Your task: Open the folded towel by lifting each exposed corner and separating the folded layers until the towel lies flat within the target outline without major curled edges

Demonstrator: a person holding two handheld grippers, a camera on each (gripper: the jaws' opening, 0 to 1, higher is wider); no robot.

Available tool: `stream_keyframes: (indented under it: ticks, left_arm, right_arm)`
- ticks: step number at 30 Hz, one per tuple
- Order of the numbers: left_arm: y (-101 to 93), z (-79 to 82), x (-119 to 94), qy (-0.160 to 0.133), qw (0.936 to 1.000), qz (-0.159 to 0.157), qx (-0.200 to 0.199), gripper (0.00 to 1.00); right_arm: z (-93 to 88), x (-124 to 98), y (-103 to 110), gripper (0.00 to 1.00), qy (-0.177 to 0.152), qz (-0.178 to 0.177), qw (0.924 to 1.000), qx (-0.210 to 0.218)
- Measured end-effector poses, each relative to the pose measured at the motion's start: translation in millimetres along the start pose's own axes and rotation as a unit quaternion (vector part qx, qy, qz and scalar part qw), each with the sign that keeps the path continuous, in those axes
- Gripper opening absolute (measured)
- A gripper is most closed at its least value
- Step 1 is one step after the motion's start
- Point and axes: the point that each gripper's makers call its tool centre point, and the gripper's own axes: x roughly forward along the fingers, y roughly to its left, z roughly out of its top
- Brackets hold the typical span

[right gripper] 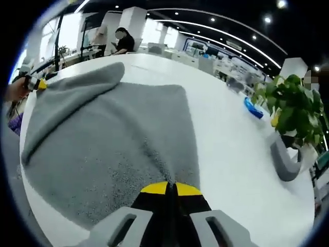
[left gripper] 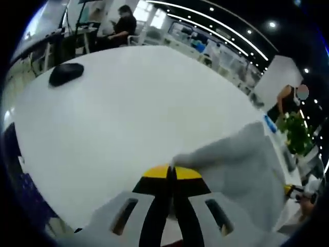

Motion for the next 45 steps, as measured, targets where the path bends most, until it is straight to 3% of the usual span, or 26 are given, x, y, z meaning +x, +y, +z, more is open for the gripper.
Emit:
stream_keyframes:
  ticks: [4,12,15,22,25,27,29,31,34,36,37,39,43,45]
  left_arm:
    - [5.9,-2.7,-3.5,0.001,1.0,0.004,-0.003,0.01]
    - [28.4,-32.4,-31.8,0.003,0.9995,0.027,-0.016,0.01]
    - [22.1,-37.5,-35.2,0.002,0.9993,0.027,-0.025,0.01]
    - [22.4,-27.2,-35.9,-0.009,0.9997,0.017,-0.012,0.12]
    - [18.1,-9.8,-38.6,-0.045,0.9987,0.01,0.021,0.14]
    - [10.6,6.3,-40.6,-0.067,0.9973,-0.004,0.032,0.15]
    - [-12.3,23.0,-39.2,-0.073,0.9961,-0.036,0.034,0.19]
    - [-33.0,29.3,-23.5,-0.058,0.9946,-0.061,0.06,0.23]
    - [-75.2,31.9,3.7,-0.035,0.9867,-0.11,0.115,0.29]
    - [-120.2,21.1,29.0,-0.003,0.9752,-0.171,0.141,0.32]
    - [-129.9,15.8,34.9,0.009,0.9724,-0.179,0.149,0.33]
    - [-140.5,7.0,45.4,0.028,0.9679,-0.188,0.165,0.34]
    - [-143.7,-15.3,60.3,0.076,0.9587,-0.184,0.203,0.32]
    - [-142.1,-20.3,64.2,0.088,0.9588,-0.181,0.201,0.27]
  right_arm:
    - [-5.9,-3.6,-6.8,0.0,0.005,-0.003,0.9999,0.011]
    - [-26.1,-19.2,-20.2,0.0,0.017,-0.02,0.9995,0.02]
    - [-31.1,-22.6,-22.1,0.0,0.02,-0.021,0.9992,0.026]
    - [-30.6,-28.2,-23.8,0.02,0.02,-0.013,0.9989,0.04]
    - [-19.0,-29.8,-24.4,0.1,0.005,-0.015,0.9984,0.054]
    - [2.3,-33.0,-26.3,0.15,-0.034,-0.02,0.9976,0.058]
    - [22.1,-35.1,-25.9,0.18,-0.059,-0.016,0.9955,0.072]
    - [31.9,-34.0,-23.2,0.22,-0.071,-0.007,0.9944,0.078]
    - [46.5,-20.4,-9.3,0.31,-0.084,0.016,0.9931,0.081]
    - [53.3,-1.9,7.4,0.35,-0.073,0.037,0.9947,0.062]
    - [56.6,4.3,10.9,0.36,-0.075,0.043,0.995,0.05]
    - [60.4,14.7,14.6,0.38,-0.07,0.05,0.9951,0.047]
    - [55.4,36.8,14.5,0.33,-0.043,0.054,0.997,0.035]
    - [48.9,41.7,16.0,0.26,-0.024,0.056,0.9978,0.026]
